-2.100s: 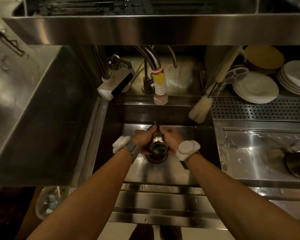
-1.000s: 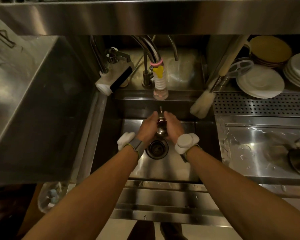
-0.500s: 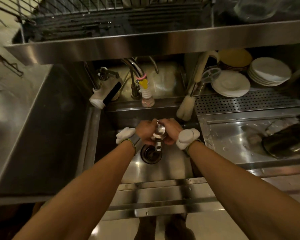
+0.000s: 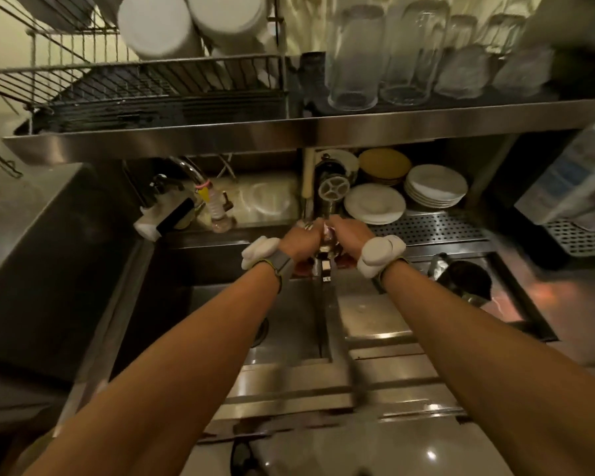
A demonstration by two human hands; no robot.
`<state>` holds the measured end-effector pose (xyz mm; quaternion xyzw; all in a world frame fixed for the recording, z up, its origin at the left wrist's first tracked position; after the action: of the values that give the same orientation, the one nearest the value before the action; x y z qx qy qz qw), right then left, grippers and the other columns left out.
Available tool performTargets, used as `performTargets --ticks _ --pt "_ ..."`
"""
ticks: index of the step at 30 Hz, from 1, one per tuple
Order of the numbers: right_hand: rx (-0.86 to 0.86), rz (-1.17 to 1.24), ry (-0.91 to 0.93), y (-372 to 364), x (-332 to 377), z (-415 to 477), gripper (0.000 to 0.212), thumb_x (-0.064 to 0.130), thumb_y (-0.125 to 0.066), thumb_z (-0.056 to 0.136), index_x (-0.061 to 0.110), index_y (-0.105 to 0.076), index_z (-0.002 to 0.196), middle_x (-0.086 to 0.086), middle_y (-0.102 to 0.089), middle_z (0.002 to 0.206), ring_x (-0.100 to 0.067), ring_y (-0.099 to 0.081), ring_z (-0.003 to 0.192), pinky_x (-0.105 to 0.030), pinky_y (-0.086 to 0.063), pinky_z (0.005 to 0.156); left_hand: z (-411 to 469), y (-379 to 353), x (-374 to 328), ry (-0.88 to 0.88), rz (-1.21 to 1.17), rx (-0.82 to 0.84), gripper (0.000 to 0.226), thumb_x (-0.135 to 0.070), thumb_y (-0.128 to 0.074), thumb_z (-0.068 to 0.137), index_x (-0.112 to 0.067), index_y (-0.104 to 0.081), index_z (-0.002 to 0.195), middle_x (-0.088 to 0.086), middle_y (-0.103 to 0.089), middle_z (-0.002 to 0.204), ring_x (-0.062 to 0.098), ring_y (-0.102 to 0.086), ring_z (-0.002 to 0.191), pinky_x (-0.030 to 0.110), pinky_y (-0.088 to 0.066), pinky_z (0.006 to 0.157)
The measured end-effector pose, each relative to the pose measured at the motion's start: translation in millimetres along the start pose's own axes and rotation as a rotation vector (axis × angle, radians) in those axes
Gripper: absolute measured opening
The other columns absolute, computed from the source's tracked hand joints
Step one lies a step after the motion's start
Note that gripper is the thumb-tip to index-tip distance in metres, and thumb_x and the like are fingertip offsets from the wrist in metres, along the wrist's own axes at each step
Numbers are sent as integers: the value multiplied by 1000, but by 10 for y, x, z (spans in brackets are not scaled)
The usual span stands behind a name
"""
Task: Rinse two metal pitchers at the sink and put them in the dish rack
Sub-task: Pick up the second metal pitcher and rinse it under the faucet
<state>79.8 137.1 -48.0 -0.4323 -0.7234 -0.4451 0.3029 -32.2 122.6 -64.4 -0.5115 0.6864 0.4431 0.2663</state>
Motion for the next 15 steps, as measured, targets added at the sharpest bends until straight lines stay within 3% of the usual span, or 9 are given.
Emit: performTargets --ticks 6,8,10,12,15 --pt "8 -29 -8 472 -291 48 33 35 -36 97 12 -55 82 -20 -62 97 -37 -62 88 -46 -52 82 6 -573 -102 38 -26 43 61 -51 -38 96 0 -52 128 25 -60 126 35 -66 101 33 -52 63" --pt "4 -35 -34 534 -440 110 33 33 -35 98 11 -55 82 -20 -60 100 -38 -61 93 -48 -50 84 78 -705 -58 60 47 87 59 -49 -34 98 -2 -52 129 25 -61 125 32 -65 95 41 -55 72" --pt "29 -24 -96 535 -627 202 36 32 -34 98 5 -58 98 -26 -59 109 -43 -59 101 -50 -48 89 148 -789 1 101 126 116 58 -49 -30 99 -4 -53 129 24 -63 118 35 -66 99 46 -56 88" --pt "63 -40 -116 480 -750 251 40 32 -32 99 1 -55 109 -27 -59 114 -45 -57 104 -52 -48 94 189 -823 81 127 145 130 60 -52 -30 98 -4 -54 124 24 -63 116 37 -65 103 46 -54 92" --pt "45 -41 -104 431 -846 334 45 34 -32 98 2 -62 106 -26 -63 111 -42 -59 105 -43 -48 88 283 -871 210 178 59 126 63 -59 -32 95 -6 -57 118 21 -61 123 37 -62 110 48 -52 96"
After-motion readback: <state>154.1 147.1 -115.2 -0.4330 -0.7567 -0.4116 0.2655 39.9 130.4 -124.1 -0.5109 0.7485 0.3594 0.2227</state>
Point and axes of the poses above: each hand's wrist, its own z-axis towards the middle knuckle, its own y-axis out of the back of the hand, x = y × z, the point moved 7 cm from there along z, towards the middle knuckle
